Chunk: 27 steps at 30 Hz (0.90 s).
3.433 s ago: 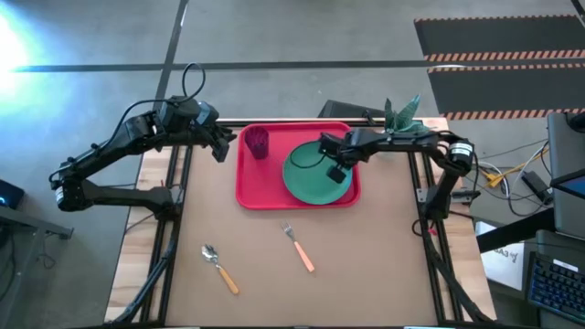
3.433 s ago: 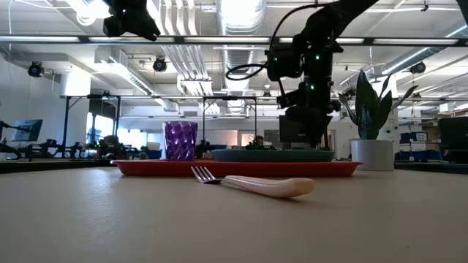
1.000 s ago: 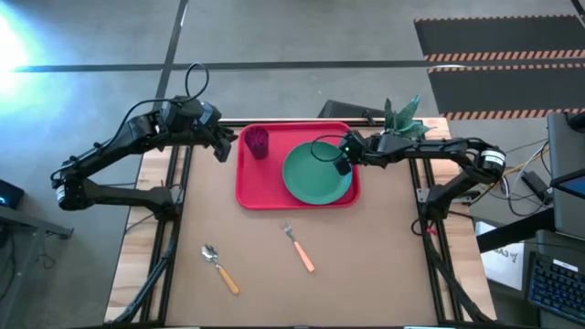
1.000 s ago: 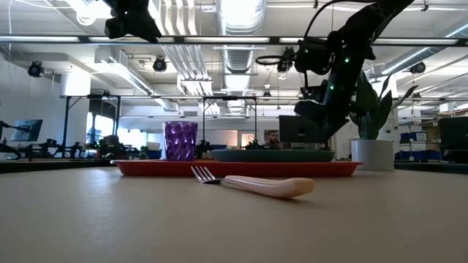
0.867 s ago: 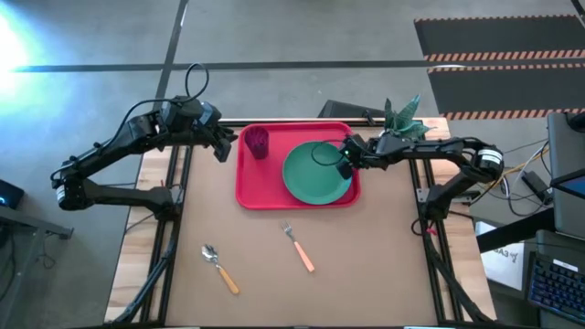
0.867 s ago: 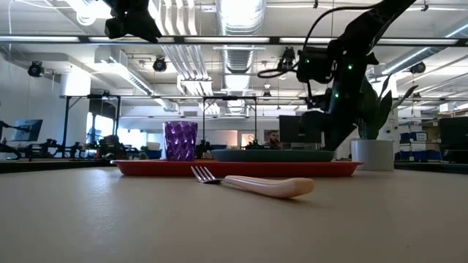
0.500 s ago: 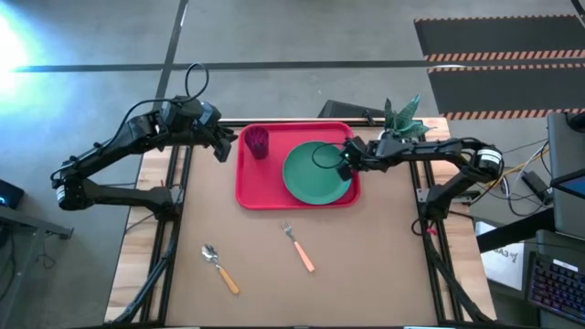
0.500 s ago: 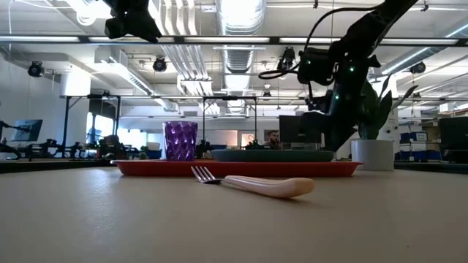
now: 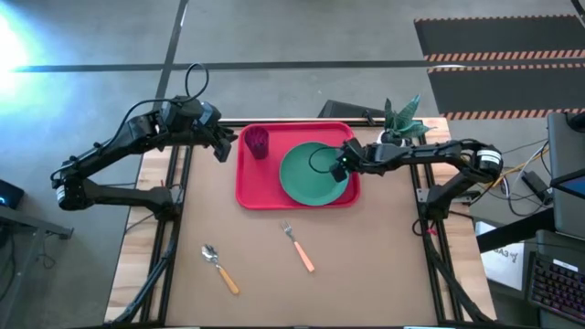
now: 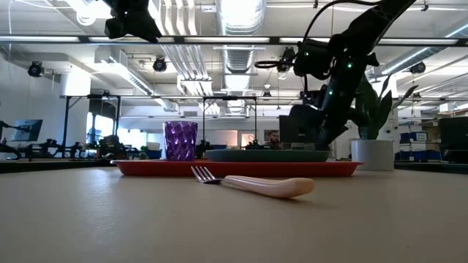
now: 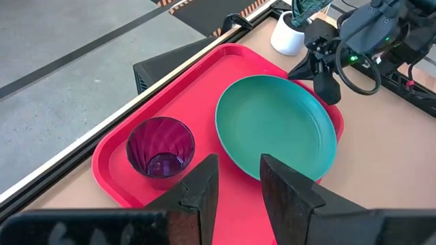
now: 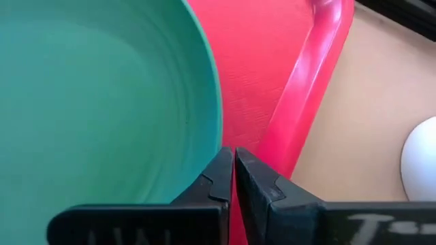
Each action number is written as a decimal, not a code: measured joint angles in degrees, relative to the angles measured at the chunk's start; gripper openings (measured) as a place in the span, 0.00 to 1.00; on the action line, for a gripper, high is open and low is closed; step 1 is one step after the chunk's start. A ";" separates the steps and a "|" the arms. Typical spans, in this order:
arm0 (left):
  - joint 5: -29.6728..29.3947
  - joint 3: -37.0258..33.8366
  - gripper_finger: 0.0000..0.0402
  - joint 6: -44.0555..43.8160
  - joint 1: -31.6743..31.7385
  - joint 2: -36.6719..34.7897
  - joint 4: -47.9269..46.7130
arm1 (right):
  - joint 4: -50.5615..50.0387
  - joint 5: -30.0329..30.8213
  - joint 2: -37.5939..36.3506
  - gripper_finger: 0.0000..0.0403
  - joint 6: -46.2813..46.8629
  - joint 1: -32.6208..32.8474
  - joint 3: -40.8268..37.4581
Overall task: Pick and place plate/cup/fork/spoon on tray
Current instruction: Adjust the green plate on the orange tray
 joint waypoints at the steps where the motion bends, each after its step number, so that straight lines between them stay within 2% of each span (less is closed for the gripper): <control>1: 0.02 0.00 0.22 0.00 0.00 0.00 0.00 | 0.21 0.15 0.00 0.02 -0.09 0.12 0.00; 10: 0.02 -0.02 0.22 0.00 0.00 0.00 0.00 | -5.27 2.05 -0.66 0.02 -2.33 -0.51 0.28; 27: 0.02 -0.04 0.22 0.03 0.00 0.00 -0.02 | -6.23 2.97 -0.63 0.02 5.05 3.80 0.17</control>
